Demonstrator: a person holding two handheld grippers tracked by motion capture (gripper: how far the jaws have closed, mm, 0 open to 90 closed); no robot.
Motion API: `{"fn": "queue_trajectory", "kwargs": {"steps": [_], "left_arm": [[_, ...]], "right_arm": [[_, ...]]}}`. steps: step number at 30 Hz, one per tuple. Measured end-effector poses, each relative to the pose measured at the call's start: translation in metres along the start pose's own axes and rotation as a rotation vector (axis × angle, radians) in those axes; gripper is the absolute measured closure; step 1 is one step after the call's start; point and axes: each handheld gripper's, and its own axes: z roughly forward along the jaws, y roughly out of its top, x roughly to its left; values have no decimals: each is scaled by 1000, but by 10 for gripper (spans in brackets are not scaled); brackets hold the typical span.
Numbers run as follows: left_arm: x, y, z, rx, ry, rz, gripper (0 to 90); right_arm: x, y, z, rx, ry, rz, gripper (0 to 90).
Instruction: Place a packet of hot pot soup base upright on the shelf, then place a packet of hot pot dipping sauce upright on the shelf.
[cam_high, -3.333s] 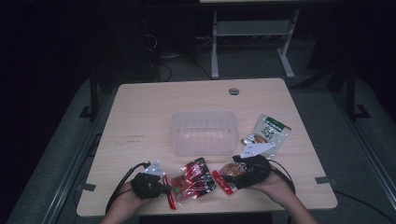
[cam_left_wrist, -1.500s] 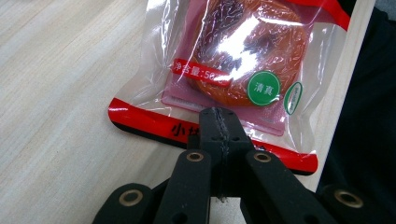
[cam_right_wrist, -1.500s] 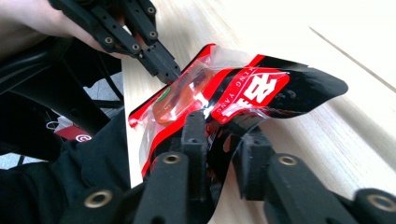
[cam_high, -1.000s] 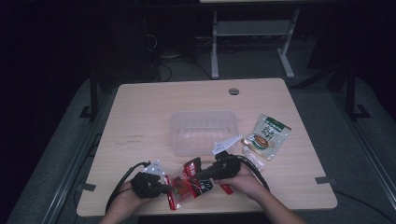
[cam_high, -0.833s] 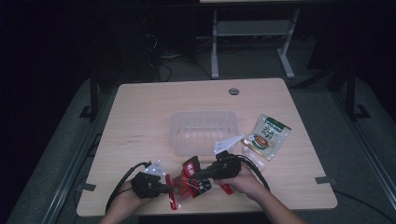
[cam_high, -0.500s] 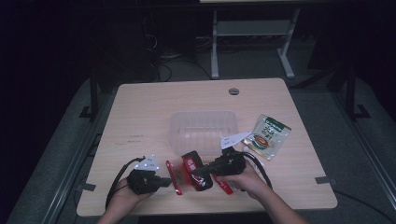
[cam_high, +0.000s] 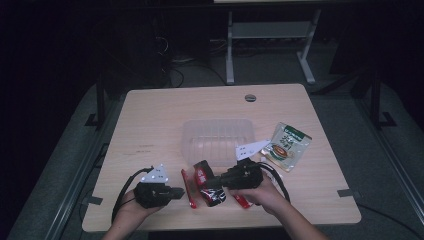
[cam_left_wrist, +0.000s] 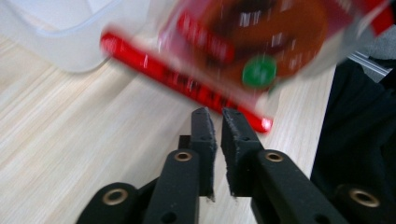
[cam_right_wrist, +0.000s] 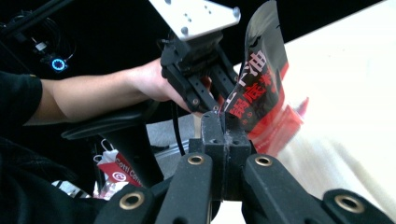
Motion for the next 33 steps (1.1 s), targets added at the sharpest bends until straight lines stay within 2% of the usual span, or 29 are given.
{"fn": "queue_trajectory", "kwargs": {"steps": [1,2,3,4,5,7,9,11,12,13,15,16,26,33], "left_arm": [[1,-1,-1,4,3,-5,749],[2,-2,-2,11,-4,-8,749],[2,-4,-2,19,-6,-21,690],[3,-5,-2,26,4,-12,690],[4,-5,-1,37,5,-7,615],[4,-6,1,55,11,1,593],[4,-7,4,69,8,2,512],[4,-7,6,94,16,16,494],[4,-8,7,118,14,31,456],[3,-8,8,108,15,20,456],[4,-8,8,132,12,32,422],[3,-8,9,116,8,15,394],[6,-10,10,126,20,26,277],[5,-10,12,130,20,21,223]], "right_arm": [[2,3,-3,-10,-9,-9,900],[2,3,-3,-10,-9,-9,900],[3,7,-7,-20,-15,-17,900],[3,7,-7,-20,-15,-17,900],[4,10,-10,-28,-29,-25,900],[5,11,-12,-33,-34,-24,900],[5,16,-16,-31,-62,-38,900],[5,18,-18,-33,-69,-41,900],[5,20,-20,-28,-92,-46,900],[5,20,-20,-28,-92,-46,900],[5,23,-22,-33,-108,-43,900],[4,25,-24,-44,-117,-50,900],[0,33,-28,-57,-165,-39,900],[-10,45,-32,-72,-204,-38,900]]}}
